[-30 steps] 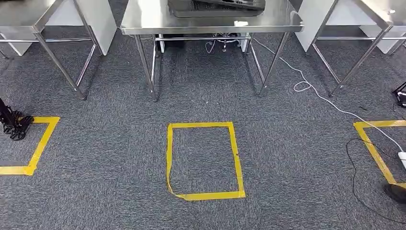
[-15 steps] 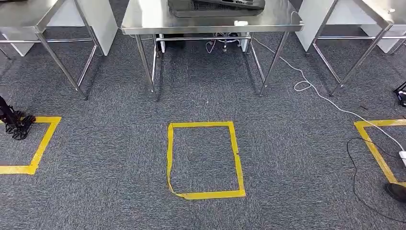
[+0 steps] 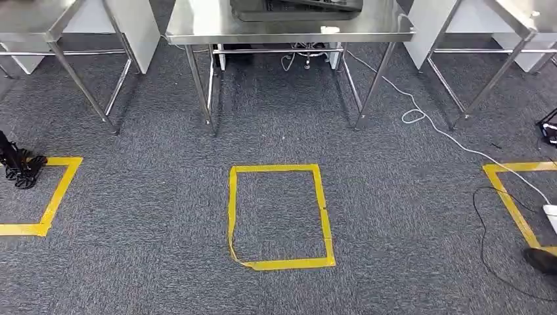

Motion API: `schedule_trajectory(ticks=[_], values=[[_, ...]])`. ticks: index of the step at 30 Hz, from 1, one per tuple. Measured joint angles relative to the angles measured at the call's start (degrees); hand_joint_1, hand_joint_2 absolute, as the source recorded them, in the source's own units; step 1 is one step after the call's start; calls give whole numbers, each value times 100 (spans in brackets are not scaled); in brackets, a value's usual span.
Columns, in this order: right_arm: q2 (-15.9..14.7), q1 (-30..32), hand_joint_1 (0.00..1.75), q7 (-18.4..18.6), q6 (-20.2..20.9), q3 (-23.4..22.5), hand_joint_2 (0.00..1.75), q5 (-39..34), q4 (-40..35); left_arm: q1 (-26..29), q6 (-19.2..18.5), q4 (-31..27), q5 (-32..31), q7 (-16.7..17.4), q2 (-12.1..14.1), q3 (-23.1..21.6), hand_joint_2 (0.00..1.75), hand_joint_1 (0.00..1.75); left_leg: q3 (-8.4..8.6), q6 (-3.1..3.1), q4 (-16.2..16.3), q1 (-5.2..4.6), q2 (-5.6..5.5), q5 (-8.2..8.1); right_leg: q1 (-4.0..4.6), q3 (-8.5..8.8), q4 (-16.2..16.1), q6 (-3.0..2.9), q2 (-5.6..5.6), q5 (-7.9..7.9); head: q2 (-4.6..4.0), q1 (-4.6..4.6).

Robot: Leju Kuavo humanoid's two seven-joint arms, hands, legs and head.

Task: Take the parts from the cabinet and place them on the table.

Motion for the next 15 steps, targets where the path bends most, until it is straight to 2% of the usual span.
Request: schedule_trajectory(ticks=[1,2,3,4,5,6,7,9,10,11,12,13,14,15], values=[[-2,18,0,4,-2,-2,0,0,0,0,-2,0,-2,0,-7,0,0,0,-16,-20,2,12,31,12,-25,71,-95,61,-1,47,0,-7],[-7,22,0,6,-2,-4,0,0,0,0,0,0,-2,0,-9,0,0,0,-24,-41,3,25,56,21,-50,263,-426,135,-6,173,0,0],[-11,20,0,7,-2,-4,0,0,0,0,-2,0,-2,0,-15,0,0,0,-27,-73,5,53,88,29,-74,574,-967,216,-33,355,0,-7],[-20,8,0,7,-2,-4,0,0,0,-2,0,0,-2,0,-20,0,0,0,-24,-126,20,59,116,28,-112,912,-1532,287,-169,509,0,-4],[16,-18,0,7,-2,-4,0,0,0,-1,7,-11,-2,-2,5,0,0,0,-17,-178,34,28,144,23,-112,998,-1782,279,-344,495,0,46],[7,-28,0,13,2,-4,0,2,0,2,9,-4,-2,-6,-2,0,0,0,-16,-237,49,10,179,-1,-58,977,-1773,173,-253,544,0,31],[7,-28,0,13,2,-4,0,4,0,-1,9,-4,-7,-4,-2,0,0,0,1,-274,25,2,196,11,-51,966,-1743,89,-209,531,0,-24],[-2,-13,0,15,2,-7,0,7,0,-4,9,-4,-7,-7,-7,0,0,0,49,-351,-10,49,266,28,-7,952,-1740,-13,-130,549,0,-20],[-11,-14,0,15,2,-7,0,7,0,-4,9,-4,-7,-7,-18,0,0,0,35,-396,14,83,252,2,-46,993,-1760,-76,-88,588,0,-22],[-9,-12,0,15,2,-7,0,7,0,-3,11,-4,-7,-7,-11,0,0,0,-32,-406,216,102,109,-196,-64,993,-1760,-112,-47,607,0,-33],[-9,-10,0,15,2,-9,0,9,0,-2,15,-4,-7,-7,-13,0,0,0,-179,-396,575,99,7,-460,-53,980,-1756,-151,-16,625,0,-50],[-7,-13,0,15,4,-9,0,9,0,1,15,-4,-7,-7,-13,0,0,0,-386,-392,1083,92,-72,-738,-30,959,-1755,-186,19,639,0,-61],[-7,-13,0,17,9,-9,0,9,0,5,15,-4,-7,-7,-13,0,0,0,-573,-387,1538,91,-105,-931,-4,944,-1752,-206,61,652,0,-59],[-4,-10,0,15,13,-9,0,9,0,9,15,-2,-7,-7,-13,0,0,0,-711,-382,1868,91,-121,-1030,16,935,-1752,-206,115,652,0,-59]])
